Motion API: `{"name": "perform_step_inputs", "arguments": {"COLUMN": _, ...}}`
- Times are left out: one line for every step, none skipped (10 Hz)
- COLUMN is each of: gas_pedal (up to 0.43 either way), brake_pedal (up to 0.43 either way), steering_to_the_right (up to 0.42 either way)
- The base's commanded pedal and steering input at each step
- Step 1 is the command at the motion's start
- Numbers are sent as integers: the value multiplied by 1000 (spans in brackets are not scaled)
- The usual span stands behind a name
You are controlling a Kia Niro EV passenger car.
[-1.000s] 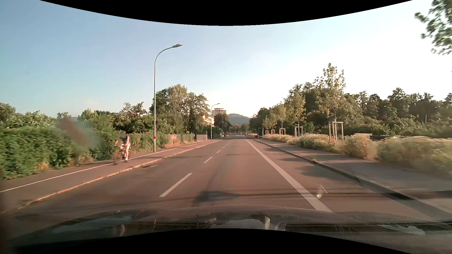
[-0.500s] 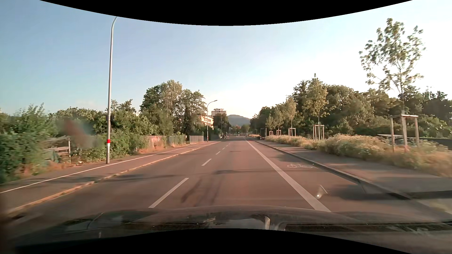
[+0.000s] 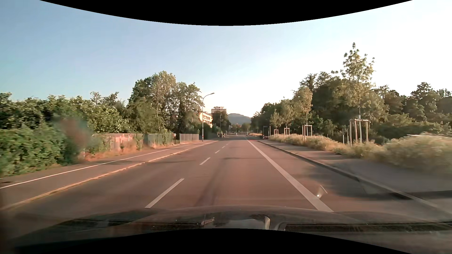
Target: Follow the waypoints while adhering to traffic rules and regulations
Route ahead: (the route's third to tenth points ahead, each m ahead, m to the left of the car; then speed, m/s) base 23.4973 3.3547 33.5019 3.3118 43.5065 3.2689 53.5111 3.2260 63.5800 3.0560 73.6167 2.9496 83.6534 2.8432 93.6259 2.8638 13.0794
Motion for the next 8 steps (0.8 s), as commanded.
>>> {"name": "perform_step_inputs", "arguments": {"gas_pedal": 59, "brake_pedal": 0, "steering_to_the_right": -2}}
{"name": "perform_step_inputs", "arguments": {"gas_pedal": 59, "brake_pedal": 0, "steering_to_the_right": -2}}
{"name": "perform_step_inputs", "arguments": {"gas_pedal": 59, "brake_pedal": 0, "steering_to_the_right": -2}}
{"name": "perform_step_inputs", "arguments": {"gas_pedal": 59, "brake_pedal": 0, "steering_to_the_right": -2}}
{"name": "perform_step_inputs", "arguments": {"gas_pedal": 59, "brake_pedal": 0, "steering_to_the_right": -2}}
{"name": "perform_step_inputs", "arguments": {"gas_pedal": 59, "brake_pedal": 0, "steering_to_the_right": -2}}
{"name": "perform_step_inputs", "arguments": {"gas_pedal": 59, "brake_pedal": 0, "steering_to_the_right": -2}}
{"name": "perform_step_inputs", "arguments": {"gas_pedal": 59, "brake_pedal": 0, "steering_to_the_right": -2}}
